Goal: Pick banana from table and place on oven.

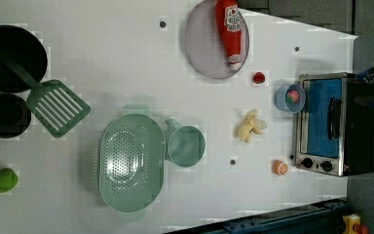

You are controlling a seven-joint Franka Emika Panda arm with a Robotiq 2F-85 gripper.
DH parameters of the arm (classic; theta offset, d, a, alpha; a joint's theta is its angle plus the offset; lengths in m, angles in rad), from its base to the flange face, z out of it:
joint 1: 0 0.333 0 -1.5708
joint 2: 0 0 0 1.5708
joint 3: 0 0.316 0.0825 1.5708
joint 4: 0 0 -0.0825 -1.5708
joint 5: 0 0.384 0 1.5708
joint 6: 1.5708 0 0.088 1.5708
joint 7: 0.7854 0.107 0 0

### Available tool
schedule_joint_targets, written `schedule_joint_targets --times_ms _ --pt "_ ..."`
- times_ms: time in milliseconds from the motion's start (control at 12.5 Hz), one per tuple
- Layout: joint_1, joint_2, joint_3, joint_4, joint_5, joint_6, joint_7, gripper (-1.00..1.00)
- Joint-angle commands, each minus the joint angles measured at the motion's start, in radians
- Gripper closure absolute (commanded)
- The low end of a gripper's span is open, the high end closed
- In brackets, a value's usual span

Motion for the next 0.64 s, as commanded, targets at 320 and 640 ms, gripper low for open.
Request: schedule_joint_targets --times_ms 320,640 --pt "-0.013 -0.385 -0.039 -0.218 -0.005 -0.133 -0.015 -1.00" --pt "-0.013 -0.331 -0.037 -0.275 -0.005 -0.107 -0.015 -1.00"
